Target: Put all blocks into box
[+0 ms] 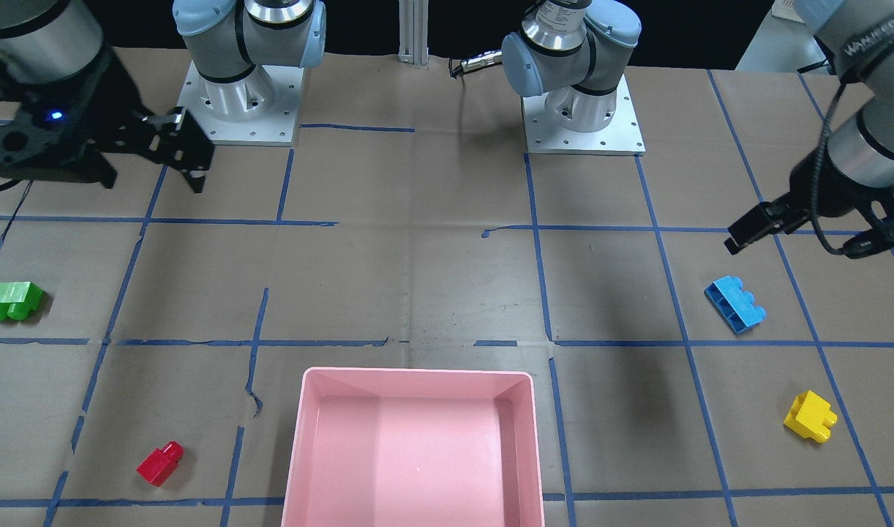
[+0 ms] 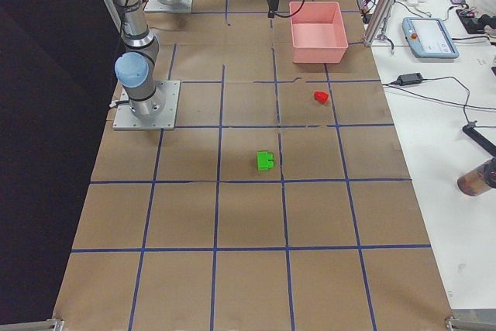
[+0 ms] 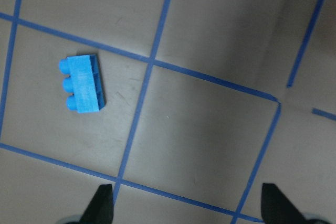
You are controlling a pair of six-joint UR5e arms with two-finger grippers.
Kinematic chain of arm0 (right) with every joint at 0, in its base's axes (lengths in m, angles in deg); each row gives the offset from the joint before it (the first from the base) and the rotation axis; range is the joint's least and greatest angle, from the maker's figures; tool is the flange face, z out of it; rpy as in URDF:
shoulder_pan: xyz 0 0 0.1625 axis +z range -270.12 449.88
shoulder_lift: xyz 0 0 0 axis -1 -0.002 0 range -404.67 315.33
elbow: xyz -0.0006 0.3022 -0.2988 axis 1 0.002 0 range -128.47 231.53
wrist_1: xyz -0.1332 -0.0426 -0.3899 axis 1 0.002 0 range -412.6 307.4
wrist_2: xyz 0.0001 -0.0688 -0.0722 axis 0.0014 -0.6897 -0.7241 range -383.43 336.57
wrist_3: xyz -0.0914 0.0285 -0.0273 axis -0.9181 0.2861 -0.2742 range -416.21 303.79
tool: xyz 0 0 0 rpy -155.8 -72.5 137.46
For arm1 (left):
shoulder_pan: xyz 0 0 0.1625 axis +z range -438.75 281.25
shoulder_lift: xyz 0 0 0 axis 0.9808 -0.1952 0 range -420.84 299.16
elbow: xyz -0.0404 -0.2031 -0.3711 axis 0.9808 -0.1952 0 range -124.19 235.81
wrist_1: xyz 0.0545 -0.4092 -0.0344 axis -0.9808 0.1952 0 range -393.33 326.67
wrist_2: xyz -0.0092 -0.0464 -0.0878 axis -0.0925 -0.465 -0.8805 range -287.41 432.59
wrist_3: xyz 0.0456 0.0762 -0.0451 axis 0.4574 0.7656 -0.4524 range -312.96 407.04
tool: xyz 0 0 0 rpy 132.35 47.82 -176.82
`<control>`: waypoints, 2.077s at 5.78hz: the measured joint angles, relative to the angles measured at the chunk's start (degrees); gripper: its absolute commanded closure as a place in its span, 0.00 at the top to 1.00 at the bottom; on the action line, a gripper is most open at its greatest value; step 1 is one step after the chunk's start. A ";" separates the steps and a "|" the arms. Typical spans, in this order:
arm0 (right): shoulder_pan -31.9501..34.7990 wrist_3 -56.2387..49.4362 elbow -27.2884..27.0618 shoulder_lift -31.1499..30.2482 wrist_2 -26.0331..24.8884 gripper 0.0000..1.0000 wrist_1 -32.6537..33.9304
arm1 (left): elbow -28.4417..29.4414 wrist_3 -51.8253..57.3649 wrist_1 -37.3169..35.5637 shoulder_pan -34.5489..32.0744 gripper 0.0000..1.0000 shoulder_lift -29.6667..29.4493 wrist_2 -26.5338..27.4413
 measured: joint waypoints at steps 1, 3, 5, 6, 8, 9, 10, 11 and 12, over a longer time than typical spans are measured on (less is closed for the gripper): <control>-5.22 -6.61 0.64 1.38 -0.01 1.00 0.46 | -1.98 3.42 -4.22 2.97 0.94 -2.62 0.02; -18.36 -23.73 0.13 3.72 -1.21 1.00 3.88 | -7.78 9.26 -14.85 7.31 0.92 -7.96 0.64; -29.25 -39.24 -4.11 5.20 -3.10 1.00 13.20 | -14.01 12.81 -25.97 10.72 0.92 -11.75 1.58; -32.97 -44.79 -8.39 5.82 -3.14 1.00 19.81 | -15.38 13.19 -28.59 11.21 0.92 -13.52 1.56; -34.99 -46.90 -19.19 6.79 -3.20 1.00 32.87 | -15.83 13.33 -29.87 11.36 0.85 -15.98 1.53; -35.09 -45.74 -24.07 8.04 -3.22 1.00 39.55 | -15.76 13.40 -30.04 11.38 0.41 -16.65 1.56; -35.11 -44.82 -27.16 10.62 -3.30 1.00 45.49 | -15.57 14.02 -30.09 11.42 0.04 -17.20 1.60; -35.10 -44.07 -28.49 13.72 -3.43 1.00 49.34 | -15.43 15.36 -30.10 11.45 0.00 -17.54 1.62; -35.11 -42.80 -28.87 15.72 -3.80 0.99 50.76 | -15.36 16.51 -30.11 11.46 0.00 -17.48 1.60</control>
